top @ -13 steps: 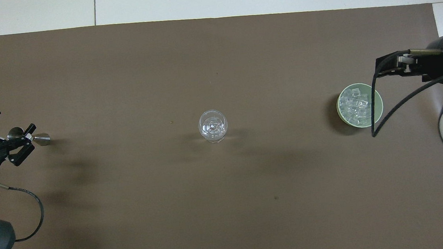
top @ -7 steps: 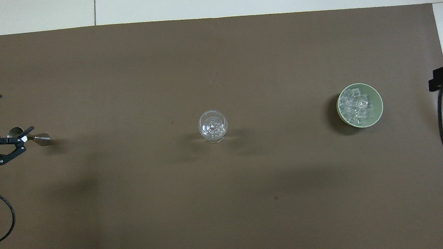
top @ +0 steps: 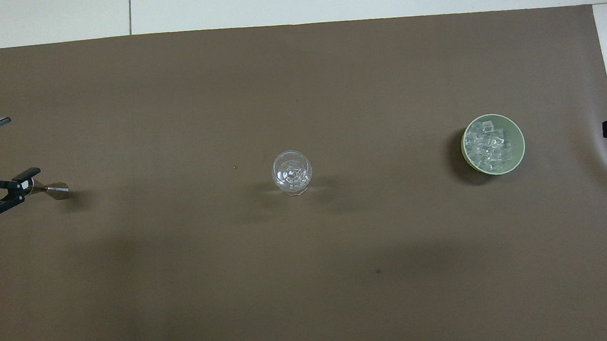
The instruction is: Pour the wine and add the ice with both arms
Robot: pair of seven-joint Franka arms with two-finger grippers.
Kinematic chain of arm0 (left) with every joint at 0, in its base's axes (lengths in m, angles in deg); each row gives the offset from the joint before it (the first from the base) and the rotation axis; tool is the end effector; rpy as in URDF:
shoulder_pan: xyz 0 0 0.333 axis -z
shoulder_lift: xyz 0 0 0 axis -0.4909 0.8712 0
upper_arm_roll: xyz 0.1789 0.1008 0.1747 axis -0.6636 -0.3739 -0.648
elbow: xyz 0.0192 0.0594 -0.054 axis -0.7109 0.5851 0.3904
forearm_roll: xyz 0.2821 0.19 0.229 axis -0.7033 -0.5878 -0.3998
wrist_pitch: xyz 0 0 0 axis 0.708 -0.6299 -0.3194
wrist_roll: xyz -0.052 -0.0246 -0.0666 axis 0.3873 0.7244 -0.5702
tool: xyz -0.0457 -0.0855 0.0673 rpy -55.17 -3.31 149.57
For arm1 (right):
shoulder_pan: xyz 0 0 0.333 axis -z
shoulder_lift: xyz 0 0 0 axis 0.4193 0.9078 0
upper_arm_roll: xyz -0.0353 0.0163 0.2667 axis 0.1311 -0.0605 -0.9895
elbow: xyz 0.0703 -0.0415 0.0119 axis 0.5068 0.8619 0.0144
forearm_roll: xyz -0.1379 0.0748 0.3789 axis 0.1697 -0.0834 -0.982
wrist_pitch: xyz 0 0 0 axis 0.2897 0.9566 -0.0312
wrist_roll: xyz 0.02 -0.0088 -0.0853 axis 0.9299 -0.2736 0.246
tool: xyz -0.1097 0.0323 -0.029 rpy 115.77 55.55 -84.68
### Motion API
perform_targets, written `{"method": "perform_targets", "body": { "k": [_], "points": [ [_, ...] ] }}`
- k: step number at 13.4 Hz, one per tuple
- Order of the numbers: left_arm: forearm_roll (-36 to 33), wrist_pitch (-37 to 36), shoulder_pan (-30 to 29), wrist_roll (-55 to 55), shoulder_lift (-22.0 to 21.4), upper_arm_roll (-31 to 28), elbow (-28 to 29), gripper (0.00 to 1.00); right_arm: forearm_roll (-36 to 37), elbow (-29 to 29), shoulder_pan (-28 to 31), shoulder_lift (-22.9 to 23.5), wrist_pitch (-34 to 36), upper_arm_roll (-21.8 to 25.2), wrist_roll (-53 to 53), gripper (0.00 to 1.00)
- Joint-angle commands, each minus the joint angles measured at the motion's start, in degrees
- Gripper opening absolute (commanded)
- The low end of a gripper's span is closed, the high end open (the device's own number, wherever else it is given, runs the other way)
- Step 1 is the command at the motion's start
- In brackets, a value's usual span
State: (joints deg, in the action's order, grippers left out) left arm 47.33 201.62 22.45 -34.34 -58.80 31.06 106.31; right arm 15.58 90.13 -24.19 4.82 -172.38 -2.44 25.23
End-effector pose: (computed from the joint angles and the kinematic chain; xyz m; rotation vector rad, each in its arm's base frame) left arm 0.5617 0.0589 0.4397 1.8280 1.4713 0.2224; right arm 0.5472 -0.0417 0.6158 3.1058 -0.2352 0.0500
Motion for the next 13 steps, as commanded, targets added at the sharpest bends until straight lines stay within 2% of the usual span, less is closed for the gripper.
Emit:
{"method": "perform_targets", "body": {
  "k": [1,5,13],
  "points": [
    [-9.4,-1.9,1.0,-0.3,-1.1,0.1,-1.5,1.0,-0.8,1.7,0.4,-1.1,-1.2,0.2,1.6,1.0],
    [-21.5,-9.4,0.9,-0.3,-1.0,0.1,-5.6,1.0,-0.8,1.6,-0.2,-1.1,-1.2,0.5,1.6,1.0],
    [-42.6,-29.2,2.9,-0.6,0.0,0.6,-18.2,1.0,-0.8,2.0,-0.9,-1.3,-1.1,1.2,1.4,1.0]
  ]
}}
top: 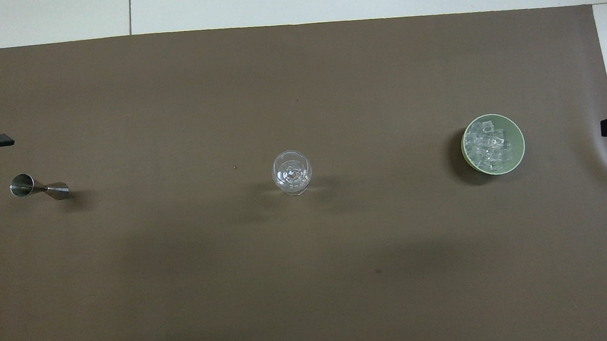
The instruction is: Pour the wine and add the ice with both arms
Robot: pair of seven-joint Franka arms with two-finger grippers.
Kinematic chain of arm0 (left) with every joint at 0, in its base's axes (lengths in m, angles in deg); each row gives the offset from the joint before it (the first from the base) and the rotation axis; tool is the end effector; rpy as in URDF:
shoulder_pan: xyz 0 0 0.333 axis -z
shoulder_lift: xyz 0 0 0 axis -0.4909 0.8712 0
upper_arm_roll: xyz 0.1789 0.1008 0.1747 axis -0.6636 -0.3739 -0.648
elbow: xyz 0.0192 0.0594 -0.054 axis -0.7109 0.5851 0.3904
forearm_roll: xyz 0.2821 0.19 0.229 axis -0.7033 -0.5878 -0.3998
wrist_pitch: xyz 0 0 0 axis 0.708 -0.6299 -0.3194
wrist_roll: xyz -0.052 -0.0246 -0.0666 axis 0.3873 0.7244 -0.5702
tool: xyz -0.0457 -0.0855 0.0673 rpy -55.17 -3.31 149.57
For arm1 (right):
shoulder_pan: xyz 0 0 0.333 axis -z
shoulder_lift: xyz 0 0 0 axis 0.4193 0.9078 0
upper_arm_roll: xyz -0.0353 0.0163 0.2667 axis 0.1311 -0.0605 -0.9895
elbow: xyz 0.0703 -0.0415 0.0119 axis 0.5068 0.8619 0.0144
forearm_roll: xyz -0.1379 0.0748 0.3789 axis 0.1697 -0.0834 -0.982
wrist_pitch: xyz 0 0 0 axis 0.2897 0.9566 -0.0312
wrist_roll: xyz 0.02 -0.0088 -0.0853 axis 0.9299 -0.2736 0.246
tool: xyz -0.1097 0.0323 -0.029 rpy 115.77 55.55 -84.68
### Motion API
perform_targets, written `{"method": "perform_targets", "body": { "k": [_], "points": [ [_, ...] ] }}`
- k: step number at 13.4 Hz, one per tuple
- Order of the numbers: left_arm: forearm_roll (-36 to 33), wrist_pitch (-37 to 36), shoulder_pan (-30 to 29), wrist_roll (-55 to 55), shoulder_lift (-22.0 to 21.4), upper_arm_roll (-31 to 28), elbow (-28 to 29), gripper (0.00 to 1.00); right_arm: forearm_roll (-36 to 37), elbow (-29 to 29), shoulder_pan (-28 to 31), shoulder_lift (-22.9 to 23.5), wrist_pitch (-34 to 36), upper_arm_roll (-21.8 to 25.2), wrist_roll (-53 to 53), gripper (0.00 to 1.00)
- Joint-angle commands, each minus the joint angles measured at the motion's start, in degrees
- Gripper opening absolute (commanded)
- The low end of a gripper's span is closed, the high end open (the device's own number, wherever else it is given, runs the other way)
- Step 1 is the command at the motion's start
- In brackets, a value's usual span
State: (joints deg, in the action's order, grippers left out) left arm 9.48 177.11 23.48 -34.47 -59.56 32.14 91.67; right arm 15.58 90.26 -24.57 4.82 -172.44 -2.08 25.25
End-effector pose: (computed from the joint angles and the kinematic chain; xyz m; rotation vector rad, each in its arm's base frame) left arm 0.5594 0.0274 0.5288 2.6136 1.1025 0.2528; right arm 0.5473 -0.0416 0.6148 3.1063 -0.2341 0.0480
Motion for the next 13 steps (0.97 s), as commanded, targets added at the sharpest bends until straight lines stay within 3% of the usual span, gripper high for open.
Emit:
{"method": "perform_targets", "body": {
  "k": [1,5,7,13],
  "points": [
    [-7.2,-6.7,2.7,-0.9,0.8,-0.3,-4.7,1.0,-0.8,1.8,-0.4,-1.3,-1.1,0.8,1.4,1.0],
    [-11.5,-14.8,4.8,-2.5,1.1,0.1,-10.2,1.0,-0.8,2.3,-0.4,-1.4,-1.2,0.8,1.5,1.0],
    [-12.2,-14.6,4.8,-9.1,1.3,0.1,-10.5,1.0,-0.8,2.3,-0.5,-1.5,-0.9,0.9,1.3,1.0],
    [-11.7,-15.8,4.9,-9.3,1.3,0.2,-11.9,1.0,-0.9,2.4,-0.6,-1.6,0.8,0.7,1.5,1.0]
  ]
}}
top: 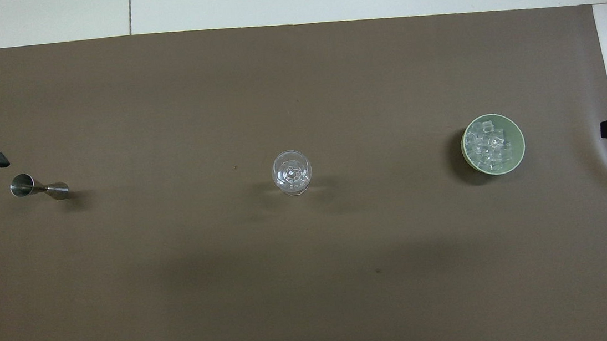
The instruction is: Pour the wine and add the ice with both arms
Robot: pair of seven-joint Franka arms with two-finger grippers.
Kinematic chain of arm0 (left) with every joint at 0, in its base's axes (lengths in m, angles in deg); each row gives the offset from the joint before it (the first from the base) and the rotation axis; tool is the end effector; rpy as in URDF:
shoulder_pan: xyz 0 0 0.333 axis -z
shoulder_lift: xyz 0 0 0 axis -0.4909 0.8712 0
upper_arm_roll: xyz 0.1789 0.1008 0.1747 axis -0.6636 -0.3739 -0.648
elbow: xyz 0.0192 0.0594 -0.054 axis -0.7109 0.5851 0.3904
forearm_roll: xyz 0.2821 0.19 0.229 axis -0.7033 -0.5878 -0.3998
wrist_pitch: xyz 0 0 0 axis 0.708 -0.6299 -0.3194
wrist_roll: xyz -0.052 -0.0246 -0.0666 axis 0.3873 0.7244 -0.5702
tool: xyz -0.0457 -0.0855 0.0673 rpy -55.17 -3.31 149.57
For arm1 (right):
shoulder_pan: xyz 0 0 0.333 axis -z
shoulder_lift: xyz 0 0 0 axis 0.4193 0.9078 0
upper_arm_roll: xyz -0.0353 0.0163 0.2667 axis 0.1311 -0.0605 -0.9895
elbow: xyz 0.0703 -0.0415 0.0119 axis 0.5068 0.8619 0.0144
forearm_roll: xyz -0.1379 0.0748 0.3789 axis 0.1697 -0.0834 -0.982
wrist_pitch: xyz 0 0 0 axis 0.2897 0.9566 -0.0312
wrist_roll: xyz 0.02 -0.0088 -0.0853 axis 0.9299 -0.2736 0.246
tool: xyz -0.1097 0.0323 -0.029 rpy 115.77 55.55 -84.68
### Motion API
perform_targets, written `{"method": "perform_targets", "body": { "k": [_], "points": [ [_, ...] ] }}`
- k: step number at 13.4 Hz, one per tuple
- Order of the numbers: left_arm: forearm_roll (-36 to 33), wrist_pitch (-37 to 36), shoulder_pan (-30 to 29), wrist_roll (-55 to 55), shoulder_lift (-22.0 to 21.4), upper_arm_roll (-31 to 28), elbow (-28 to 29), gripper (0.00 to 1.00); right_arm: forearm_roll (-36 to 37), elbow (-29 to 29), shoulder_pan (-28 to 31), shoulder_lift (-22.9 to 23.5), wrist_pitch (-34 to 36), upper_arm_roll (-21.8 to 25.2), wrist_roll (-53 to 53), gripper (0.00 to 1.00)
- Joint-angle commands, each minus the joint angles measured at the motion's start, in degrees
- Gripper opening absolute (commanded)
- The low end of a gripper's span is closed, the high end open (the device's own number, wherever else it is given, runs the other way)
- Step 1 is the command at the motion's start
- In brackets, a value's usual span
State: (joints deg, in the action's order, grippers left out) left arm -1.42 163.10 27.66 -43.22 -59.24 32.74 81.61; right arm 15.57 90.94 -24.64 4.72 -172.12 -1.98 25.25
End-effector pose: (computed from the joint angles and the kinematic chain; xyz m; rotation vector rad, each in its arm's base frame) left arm 0.5467 -0.0085 0.5877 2.9462 0.7379 0.2424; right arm 0.5462 -0.0419 0.6095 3.1068 -0.2347 0.0235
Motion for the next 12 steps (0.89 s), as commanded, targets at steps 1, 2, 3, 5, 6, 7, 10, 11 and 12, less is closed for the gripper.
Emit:
{"method": "perform_targets", "body": {
  "k": [1,2,3,5,6,7,10,11,12],
  "points": [
    [-0.9,-1.7,0.7,-0.6,1.0,-0.3,-1.6,1.0,-0.9,1.7,-0.6,-1.5,0.8,0.7,1.5,1.0],
    [-0.8,-1.3,0.0,-1.0,0.8,-0.1,-1.1,1.0,-0.9,1.7,-0.7,-1.5,0.8,0.6,1.5,1.0],
    [-0.8,-1.4,0.6,-0.9,0.8,-0.1,-1.0,1.0,-0.9,1.8,-0.7,-1.5,0.8,0.5,1.5,1.0],
    [-0.8,-1.3,0.5,-1.4,0.8,-0.1,-0.9,1.0,-1.4,1.7,-1.5,-1.4,0.8,0.6,1.2,1.0],
    [-0.8,-1.3,0.8,-1.4,0.8,-0.2,-0.8,1.0,-1.6,1.6,-1.5,-1.3,0.8,0.6,1.2,1.0],
    [-0.9,-1.7,1.1,-1.6,0.8,-0.4,-0.9,1.0,-1.5,1.6,-1.6,-1.1,0.8,0.6,1.2,1.0],
    [-1.1,-3.1,1.9,-1.7,2.6,-1.1,-1.5,1.0,-1.5,1.7,-2.3,-1.2,0.9,0.7,1.2,1.0],
    [-1.2,-3.3,2.1,-1.7,2.9,-1.2,-1.6,1.0,-1.5,1.8,-2.4,-1.3,0.9,0.7,1.1,1.0],
    [-1.2,-3.4,2.6,-1.7,3.2,-1.6,-1.8,1.0,-1.5,2.2,-2.4,-1.3,0.9,0.7,1.0,1.0]
  ]
}}
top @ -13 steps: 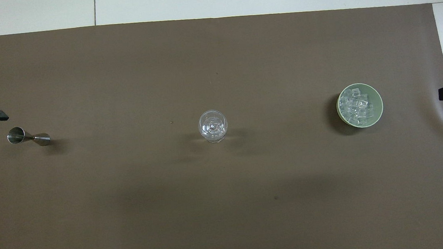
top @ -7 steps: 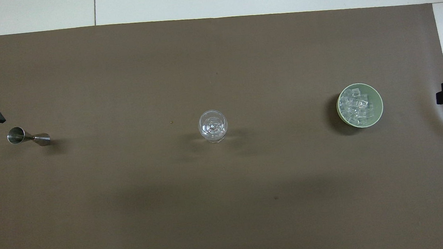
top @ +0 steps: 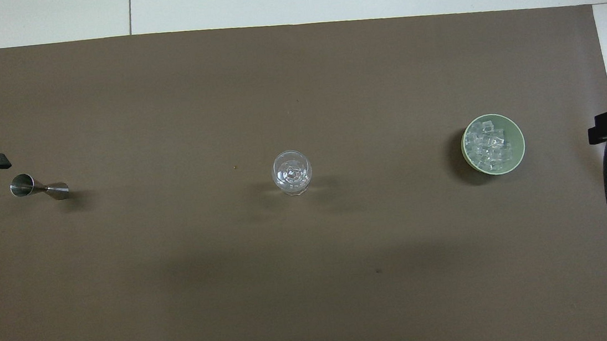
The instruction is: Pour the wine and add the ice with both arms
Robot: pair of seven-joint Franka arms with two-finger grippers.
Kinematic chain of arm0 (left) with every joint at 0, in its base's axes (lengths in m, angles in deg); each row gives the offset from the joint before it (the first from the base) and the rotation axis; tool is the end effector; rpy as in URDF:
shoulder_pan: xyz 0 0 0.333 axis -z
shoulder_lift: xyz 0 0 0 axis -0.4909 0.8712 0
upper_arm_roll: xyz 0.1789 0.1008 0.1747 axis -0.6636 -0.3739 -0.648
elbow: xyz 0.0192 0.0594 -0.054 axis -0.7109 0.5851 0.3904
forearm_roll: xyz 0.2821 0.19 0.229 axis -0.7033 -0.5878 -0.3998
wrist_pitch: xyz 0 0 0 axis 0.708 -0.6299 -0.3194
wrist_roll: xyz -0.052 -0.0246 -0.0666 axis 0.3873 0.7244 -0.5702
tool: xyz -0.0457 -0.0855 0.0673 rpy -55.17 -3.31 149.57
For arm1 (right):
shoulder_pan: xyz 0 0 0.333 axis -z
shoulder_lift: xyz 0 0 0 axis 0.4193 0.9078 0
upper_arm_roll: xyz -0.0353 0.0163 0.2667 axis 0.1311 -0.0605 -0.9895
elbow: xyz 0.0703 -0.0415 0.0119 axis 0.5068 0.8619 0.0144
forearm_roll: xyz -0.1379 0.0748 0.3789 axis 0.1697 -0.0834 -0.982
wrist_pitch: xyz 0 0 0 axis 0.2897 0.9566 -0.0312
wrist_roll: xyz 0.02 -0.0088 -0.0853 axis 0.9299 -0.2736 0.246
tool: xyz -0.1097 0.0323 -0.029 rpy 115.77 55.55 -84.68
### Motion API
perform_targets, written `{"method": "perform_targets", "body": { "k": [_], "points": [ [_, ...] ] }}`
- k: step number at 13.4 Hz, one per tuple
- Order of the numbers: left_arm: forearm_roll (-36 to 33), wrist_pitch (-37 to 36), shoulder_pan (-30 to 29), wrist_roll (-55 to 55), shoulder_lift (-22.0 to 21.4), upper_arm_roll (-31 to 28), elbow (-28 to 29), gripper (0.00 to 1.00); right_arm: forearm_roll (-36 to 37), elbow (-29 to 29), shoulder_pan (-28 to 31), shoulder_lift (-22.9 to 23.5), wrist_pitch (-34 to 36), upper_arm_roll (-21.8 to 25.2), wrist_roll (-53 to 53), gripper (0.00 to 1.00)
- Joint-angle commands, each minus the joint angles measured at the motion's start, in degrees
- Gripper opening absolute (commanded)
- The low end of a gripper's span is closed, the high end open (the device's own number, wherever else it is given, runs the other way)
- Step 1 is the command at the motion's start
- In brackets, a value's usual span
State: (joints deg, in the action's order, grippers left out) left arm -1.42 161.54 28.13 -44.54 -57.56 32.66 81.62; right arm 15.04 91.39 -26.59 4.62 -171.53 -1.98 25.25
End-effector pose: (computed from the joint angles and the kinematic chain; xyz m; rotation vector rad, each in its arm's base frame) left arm 0.5510 -0.0122 0.5687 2.9752 0.6984 0.1600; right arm 0.5457 -0.0221 0.6057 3.1197 -0.1812 -0.0017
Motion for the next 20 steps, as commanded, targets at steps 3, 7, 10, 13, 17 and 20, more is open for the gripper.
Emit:
{"method": "perform_targets", "body": {
  "k": [3,7,10,13,17,20],
  "points": [
    [-1.3,-3.3,3.5,-2.1,2.5,-2.4,-3.6,1.0,-1.0,1.8,-0.5,-1.3,0.3,0.7,1.1,1.0],
    [-1.3,-3.3,4.3,-7.9,2.7,-3.9,-3.9,1.0,-1.0,1.8,-0.5,-1.3,0.3,0.8,1.1,1.0],
    [-1.3,-3.4,4.3,-8.0,2.9,-4.5,-5.2,1.0,-1.0,1.8,-0.5,-1.3,0.2,0.7,1.1,1.0],
    [-1.3,-2.8,4.4,-8.1,2.9,-4.3,-5.4,1.0,-1.0,1.8,-0.5,-1.3,0.2,0.7,1.1,1.0],
    [-0.4,-2.5,4.4,-8.1,2.9,-3.5,-6.5,1.0,-1.0,1.8,-0.5,-1.3,0.2,0.6,1.1,1.0],
    [-0.6,-2.0,4.3,-8.8,2.9,-3.9,-6.7,1.0,-1.0,1.8,-0.5,-1.3,0.2,0.6,1.1,1.0]
  ]
}}
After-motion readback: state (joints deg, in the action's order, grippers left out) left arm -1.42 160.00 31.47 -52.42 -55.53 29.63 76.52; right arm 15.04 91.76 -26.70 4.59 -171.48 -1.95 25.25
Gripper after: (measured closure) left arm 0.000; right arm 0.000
